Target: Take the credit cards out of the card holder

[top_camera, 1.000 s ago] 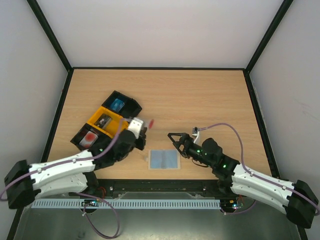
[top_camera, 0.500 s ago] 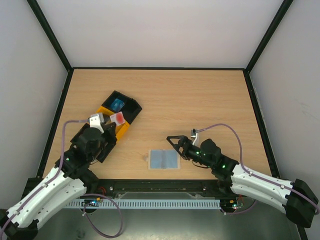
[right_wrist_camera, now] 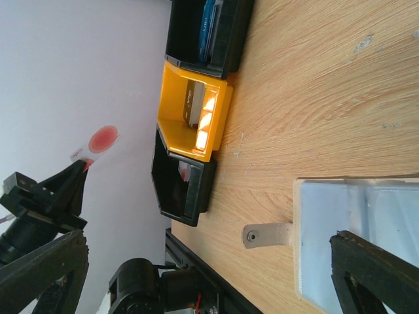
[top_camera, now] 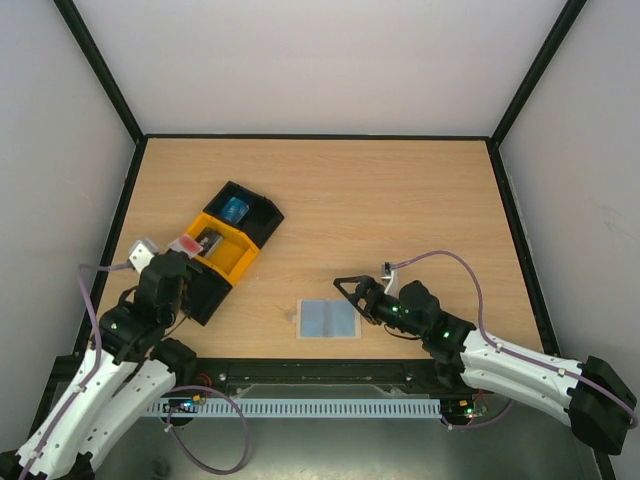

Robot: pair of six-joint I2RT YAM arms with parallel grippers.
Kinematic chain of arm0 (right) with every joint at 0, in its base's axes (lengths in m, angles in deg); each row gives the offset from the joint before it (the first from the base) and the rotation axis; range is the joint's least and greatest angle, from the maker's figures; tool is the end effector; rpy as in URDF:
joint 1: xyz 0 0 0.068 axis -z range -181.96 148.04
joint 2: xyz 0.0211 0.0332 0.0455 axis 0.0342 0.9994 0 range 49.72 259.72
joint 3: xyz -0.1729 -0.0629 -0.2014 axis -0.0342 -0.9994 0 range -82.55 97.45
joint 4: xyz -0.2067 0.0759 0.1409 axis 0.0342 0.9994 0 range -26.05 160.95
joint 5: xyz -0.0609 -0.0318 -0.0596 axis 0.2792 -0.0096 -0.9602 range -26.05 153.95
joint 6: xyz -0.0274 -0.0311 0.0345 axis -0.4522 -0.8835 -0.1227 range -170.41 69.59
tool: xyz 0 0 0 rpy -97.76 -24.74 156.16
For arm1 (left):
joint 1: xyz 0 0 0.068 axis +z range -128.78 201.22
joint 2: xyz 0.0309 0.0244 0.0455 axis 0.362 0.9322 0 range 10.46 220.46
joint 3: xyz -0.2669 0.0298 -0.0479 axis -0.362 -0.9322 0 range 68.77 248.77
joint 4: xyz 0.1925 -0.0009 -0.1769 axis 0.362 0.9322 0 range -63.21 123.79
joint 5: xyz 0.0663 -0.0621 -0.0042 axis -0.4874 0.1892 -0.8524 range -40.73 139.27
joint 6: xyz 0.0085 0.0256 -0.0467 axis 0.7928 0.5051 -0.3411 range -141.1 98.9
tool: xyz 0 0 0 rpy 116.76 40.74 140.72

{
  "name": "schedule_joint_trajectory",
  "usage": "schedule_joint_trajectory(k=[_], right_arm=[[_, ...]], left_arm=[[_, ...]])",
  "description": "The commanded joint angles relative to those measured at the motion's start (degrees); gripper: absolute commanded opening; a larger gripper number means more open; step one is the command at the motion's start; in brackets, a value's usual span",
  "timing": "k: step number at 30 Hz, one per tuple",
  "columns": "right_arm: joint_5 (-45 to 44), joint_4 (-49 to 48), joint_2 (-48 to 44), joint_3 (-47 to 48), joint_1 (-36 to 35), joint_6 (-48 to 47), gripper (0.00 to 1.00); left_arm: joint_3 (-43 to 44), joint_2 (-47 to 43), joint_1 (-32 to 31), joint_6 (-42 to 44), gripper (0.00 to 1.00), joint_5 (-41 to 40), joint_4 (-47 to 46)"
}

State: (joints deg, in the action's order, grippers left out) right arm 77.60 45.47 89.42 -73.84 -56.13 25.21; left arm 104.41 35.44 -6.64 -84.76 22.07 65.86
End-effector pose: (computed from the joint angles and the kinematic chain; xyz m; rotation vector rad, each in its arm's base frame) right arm 0.0891 0.1378 0.1839 0.2008 2.1895 1.7015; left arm 0.0989 -0.0339 0.2790 -0.9008 1.8385 -0.5232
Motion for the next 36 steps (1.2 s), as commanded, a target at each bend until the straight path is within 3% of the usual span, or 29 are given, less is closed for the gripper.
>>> schedule_joint_trajectory(k=[1, 9, 18, 23, 28, 36], right_arm=[[0.66, 0.53, -0.68, -0.39, 0.14, -1.47, 0.98], [0.28, 0.30, -0.13, -1.25, 0.15, -1.81, 0.98], [0.83, -0.10, 1.07, -1.91, 0.23, -2.42, 0.98], [0.55, 0.07, 1.24, -2.05, 0.27, -2.87, 0.98], [0.33, -0.42, 1.88, -1.87, 0.38, -3.19, 0.98], [0.20, 0.01, 2.86, -2.09, 0.68, -3.66, 0.98]], left_arm=[[4.38, 2.60, 1.06, -4.46, 0.03, -7.24, 6.21], [4.49, 6.99, 7.24, -5.20, 0.03, -4.05, 6.09], [0.32, 12.05, 26.24, 0.88, 0.02, 10.42, 2.18], [0.02, 14.27, 32.27, 6.21, 0.03, 15.10, -0.99], [-2.64, 15.34, 35.52, 9.56, 0.03, 23.58, -6.12], [-5.47, 16.78, 36.16, 9.96, 0.02, 23.47, -7.68]])
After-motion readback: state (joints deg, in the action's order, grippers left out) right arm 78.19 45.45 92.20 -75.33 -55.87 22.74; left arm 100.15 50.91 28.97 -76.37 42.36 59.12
